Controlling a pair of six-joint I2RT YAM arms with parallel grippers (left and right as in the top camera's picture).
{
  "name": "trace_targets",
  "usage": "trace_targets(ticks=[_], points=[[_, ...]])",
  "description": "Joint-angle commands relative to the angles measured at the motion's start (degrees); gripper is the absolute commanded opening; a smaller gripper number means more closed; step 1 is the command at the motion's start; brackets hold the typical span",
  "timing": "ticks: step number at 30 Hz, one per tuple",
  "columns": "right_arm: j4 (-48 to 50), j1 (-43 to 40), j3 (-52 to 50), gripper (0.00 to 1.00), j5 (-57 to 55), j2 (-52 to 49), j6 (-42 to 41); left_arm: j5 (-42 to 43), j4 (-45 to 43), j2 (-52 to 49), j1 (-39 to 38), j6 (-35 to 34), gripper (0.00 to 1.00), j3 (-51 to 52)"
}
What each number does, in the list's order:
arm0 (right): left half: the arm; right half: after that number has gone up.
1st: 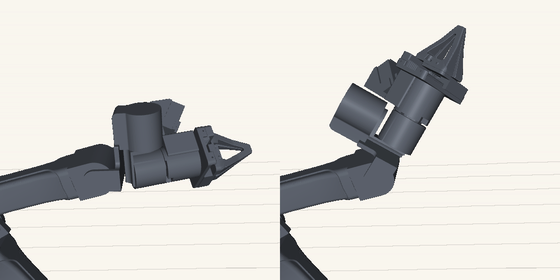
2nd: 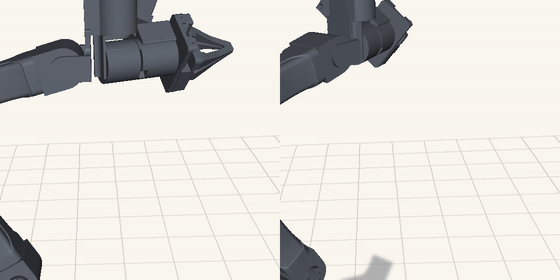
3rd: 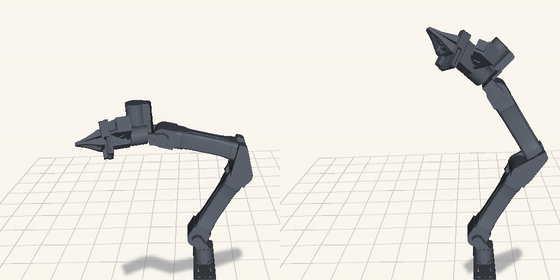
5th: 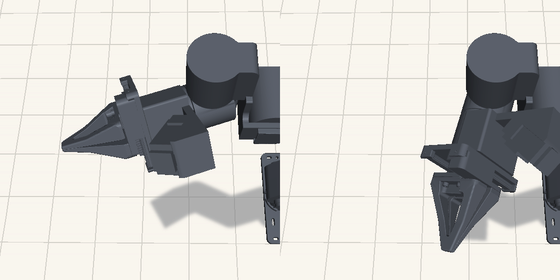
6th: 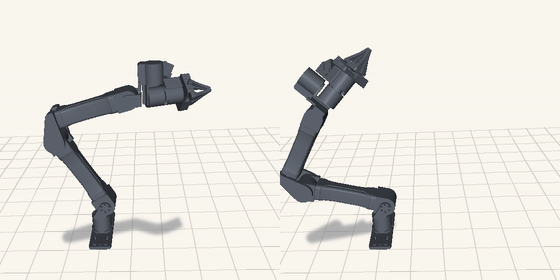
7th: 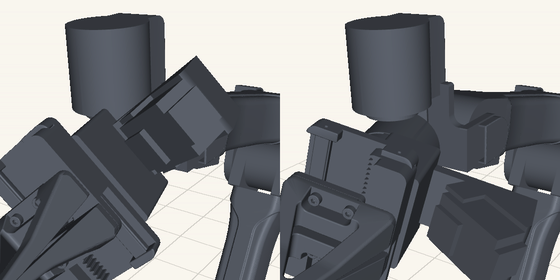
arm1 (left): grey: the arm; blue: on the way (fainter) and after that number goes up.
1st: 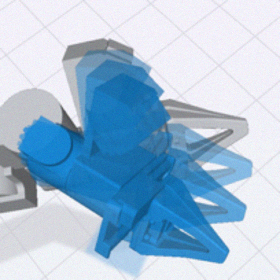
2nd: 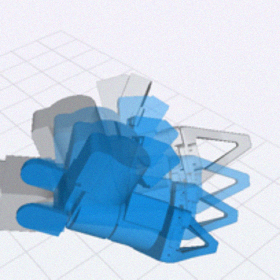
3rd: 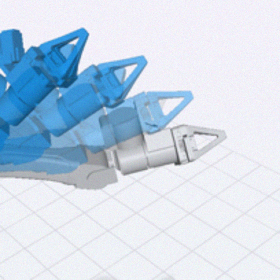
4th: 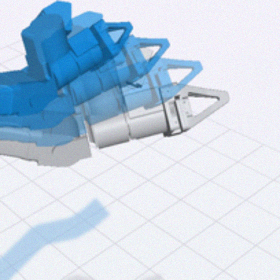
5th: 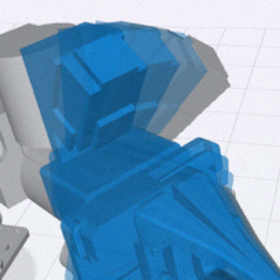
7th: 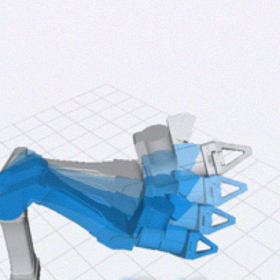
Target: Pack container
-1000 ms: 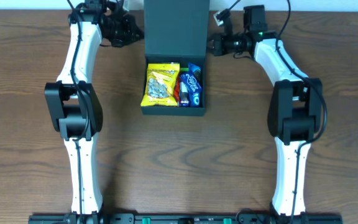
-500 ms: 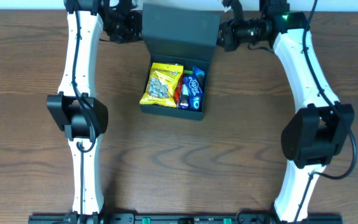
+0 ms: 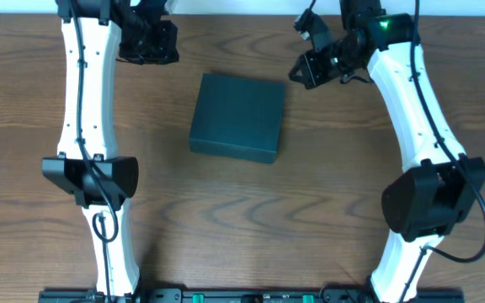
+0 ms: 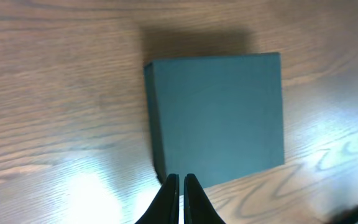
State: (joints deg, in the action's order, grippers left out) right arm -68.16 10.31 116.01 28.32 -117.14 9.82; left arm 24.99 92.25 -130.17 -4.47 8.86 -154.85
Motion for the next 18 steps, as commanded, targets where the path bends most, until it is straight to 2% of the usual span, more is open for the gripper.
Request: trace_targets(ticks=[1, 5, 9, 13, 18], points=[[-1.0, -0.2, -1.4, 0.01, -7.8, 1.0, -6.4, -3.6, 3.3, 0.0, 0.0, -0.8, 0.06, -0.5], [-1.2, -0.8, -6.2, 0.01, -9.4, 0.9, -9.9, -10.1, 4.0, 0.0, 0.4, -5.3, 0.06, -0.4], [3.2, -0.6, -13.0, 0.01, -7.8, 0.9, -10.5, -9.9, 4.5, 0.0, 2.1, -5.7, 0.06, -0.4], [12.7, 0.2, -22.7, 0.01, -7.8, 0.9, -15.4, -9.7, 4.5, 0.6, 2.7, -5.0, 0.06, -0.4], [18.6, 0.3, -26.6, 0.01, -6.9, 0.9, -16.7, -11.0, 4.6, 7.7, 2.2, -5.0, 0.06, 0.0]])
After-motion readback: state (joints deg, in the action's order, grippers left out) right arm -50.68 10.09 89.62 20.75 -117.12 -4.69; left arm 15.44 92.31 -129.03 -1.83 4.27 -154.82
